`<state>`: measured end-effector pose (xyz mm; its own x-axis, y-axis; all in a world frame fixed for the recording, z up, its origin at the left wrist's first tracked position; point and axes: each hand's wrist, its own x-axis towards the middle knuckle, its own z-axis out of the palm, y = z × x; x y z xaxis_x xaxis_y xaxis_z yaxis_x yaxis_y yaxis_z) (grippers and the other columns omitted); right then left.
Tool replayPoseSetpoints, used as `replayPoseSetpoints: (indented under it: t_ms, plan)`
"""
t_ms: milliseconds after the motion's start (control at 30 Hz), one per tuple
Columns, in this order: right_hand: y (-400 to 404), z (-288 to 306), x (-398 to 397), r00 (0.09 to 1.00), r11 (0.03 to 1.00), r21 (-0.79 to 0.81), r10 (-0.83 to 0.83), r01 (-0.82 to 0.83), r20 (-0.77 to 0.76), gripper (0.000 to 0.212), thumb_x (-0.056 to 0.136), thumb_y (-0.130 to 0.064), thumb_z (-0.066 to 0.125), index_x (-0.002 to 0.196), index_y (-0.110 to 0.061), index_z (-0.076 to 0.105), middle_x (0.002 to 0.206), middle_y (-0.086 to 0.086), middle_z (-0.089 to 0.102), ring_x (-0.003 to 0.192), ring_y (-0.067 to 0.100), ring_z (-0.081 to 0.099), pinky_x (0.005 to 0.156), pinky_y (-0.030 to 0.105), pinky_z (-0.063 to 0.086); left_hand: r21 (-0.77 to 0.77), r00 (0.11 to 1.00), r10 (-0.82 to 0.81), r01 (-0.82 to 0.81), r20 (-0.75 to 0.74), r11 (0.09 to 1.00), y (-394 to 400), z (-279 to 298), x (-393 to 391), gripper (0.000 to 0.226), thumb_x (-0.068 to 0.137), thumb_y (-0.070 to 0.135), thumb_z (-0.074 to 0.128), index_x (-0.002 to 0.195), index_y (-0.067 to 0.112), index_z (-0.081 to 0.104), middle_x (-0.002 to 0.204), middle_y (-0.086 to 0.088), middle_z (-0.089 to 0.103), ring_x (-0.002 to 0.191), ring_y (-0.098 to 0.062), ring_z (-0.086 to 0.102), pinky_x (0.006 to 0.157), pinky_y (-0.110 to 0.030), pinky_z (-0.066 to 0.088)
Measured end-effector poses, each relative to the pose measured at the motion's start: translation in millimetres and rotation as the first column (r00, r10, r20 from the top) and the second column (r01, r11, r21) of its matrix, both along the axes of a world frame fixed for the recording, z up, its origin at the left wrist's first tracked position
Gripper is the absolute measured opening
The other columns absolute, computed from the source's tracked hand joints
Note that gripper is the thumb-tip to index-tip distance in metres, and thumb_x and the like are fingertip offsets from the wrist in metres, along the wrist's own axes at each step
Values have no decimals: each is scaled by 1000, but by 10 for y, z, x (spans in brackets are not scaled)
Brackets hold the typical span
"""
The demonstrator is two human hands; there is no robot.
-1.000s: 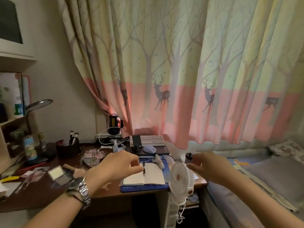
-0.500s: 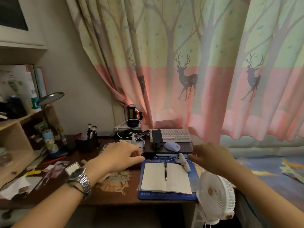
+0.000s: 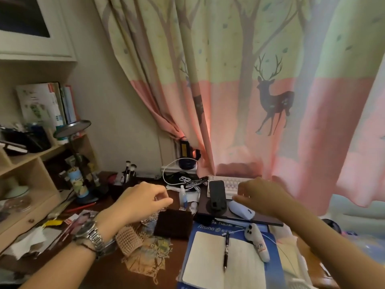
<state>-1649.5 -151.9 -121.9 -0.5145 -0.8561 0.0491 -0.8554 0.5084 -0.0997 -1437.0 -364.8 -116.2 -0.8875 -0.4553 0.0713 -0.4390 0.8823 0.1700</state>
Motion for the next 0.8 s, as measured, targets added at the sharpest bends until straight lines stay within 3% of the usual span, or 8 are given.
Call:
replayPoseSetpoints:
  t_ms: [167, 333, 467, 667, 800]
  plan:
    - [-186, -40, -310, 1000, 999, 39, 7, -8, 31, 29, 90, -50, 47, 91, -25, 63, 89, -4, 63, 79, 15, 59, 74, 32, 51, 20, 1000, 15, -16, 21, 1000, -214, -63, -258, 23, 89, 57, 51, 90, 38, 63, 82, 21, 60, 74, 4, 54, 60, -18, 38]
    - [-372, -139, -508, 998, 997, 70, -33, 30, 45, 29, 90, -51, 48, 94, -26, 63, 97, -2, 66, 84, 17, 62, 75, 32, 51, 28, 998, -55, 54, 40, 998, -515, -180, -682, 28, 87, 61, 50, 91, 36, 64, 86, 19, 64, 82, 1, 59, 74, -27, 50]
    - [-571, -119, -665, 995, 991, 90, -99, 99, -5, 27, 89, -51, 48, 90, -28, 61, 101, -4, 64, 88, 19, 61, 84, 39, 51, 25, 986, -158, 156, 57, 987, -799, -270, -1090, 27, 88, 59, 50, 93, 36, 63, 84, 19, 62, 79, 1, 57, 68, -24, 46]
    - [-984, -208, -734, 984, 984, 14, -175, 175, -28, 30, 91, -50, 46, 95, -26, 64, 100, -4, 67, 82, 17, 61, 74, 31, 48, 45, 959, -277, 275, 58, 961, -1239, -444, -1486, 22, 91, 54, 49, 93, 36, 63, 79, 23, 57, 75, 5, 53, 60, -18, 38]
    - [-1125, -413, -639, 981, 980, 48, -195, 193, 25, 33, 93, -48, 44, 103, -23, 63, 105, -3, 65, 92, 17, 61, 80, 32, 49, 48, 948, -307, 304, 80, 952, -1409, -645, -1517, 24, 90, 56, 49, 93, 36, 63, 87, 20, 62, 83, 2, 57, 68, -21, 43]
